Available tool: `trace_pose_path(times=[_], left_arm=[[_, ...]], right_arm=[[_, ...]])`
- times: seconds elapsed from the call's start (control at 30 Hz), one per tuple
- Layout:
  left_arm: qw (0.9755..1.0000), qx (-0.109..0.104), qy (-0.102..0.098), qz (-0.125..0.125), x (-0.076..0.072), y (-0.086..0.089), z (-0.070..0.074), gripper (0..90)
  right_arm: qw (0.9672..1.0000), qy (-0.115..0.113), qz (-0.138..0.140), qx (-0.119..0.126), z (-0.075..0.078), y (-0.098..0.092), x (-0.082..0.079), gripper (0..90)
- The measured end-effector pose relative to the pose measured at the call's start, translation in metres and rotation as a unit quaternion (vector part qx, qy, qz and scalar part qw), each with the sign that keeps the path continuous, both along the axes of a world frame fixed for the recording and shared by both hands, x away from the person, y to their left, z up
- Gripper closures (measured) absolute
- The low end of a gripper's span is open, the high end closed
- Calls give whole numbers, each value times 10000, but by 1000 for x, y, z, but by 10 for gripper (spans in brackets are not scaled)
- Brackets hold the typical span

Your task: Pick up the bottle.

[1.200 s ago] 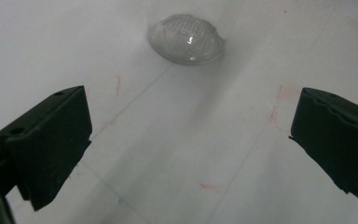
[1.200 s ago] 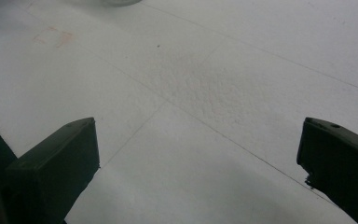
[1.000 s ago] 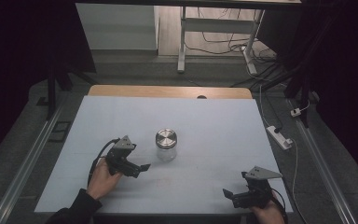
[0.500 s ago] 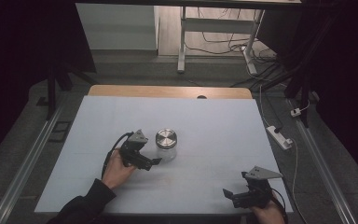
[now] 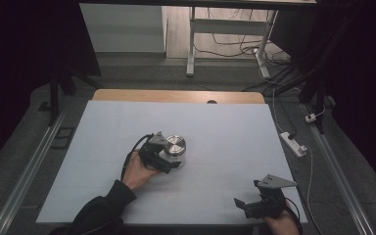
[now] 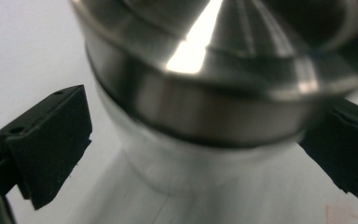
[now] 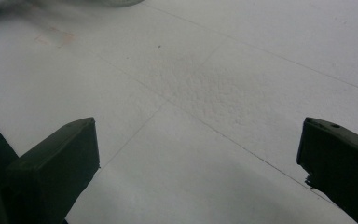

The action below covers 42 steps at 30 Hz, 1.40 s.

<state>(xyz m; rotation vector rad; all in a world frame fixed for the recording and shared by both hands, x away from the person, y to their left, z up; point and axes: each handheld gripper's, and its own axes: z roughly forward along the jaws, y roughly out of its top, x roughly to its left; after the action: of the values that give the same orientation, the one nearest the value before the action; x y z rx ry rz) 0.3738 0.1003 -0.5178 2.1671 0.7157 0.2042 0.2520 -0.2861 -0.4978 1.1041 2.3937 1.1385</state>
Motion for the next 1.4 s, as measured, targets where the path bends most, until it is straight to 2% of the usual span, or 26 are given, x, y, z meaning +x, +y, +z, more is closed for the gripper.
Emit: trace_pose_path(times=[0.07,0.4,0.43,0.57,0.67,1.0,1.2,1.4], left_arm=[[9999,71,-81,-4,1,-3,0,16],[9997,114,-233,-49,1,-5,3,104],[9996,108,-248,-75,0,-5,3,138],[9994,169,-302,-68,-1,-6,4,147],[9993,132,-346,-68,-2,-6,3,149],[9994,183,-281,113,-5,-8,5,153],[9997,176,-181,76,-6,-6,7,153],[9994,245,-235,-3,-12,-5,13,153]], right_arm=[[10000,-7,7,2,0,0,0,0],[10000,0,6,3,0,0,0,0],[10000,0,5,2,0,0,0,0],[10000,-1,7,0,0,0,0,0],[10000,-3,12,2,0,0,0,0],[10000,-11,2,8,0,0,0,0],[10000,-14,8,7,0,0,0,0],[10000,-15,18,5,0,0,0,0]])
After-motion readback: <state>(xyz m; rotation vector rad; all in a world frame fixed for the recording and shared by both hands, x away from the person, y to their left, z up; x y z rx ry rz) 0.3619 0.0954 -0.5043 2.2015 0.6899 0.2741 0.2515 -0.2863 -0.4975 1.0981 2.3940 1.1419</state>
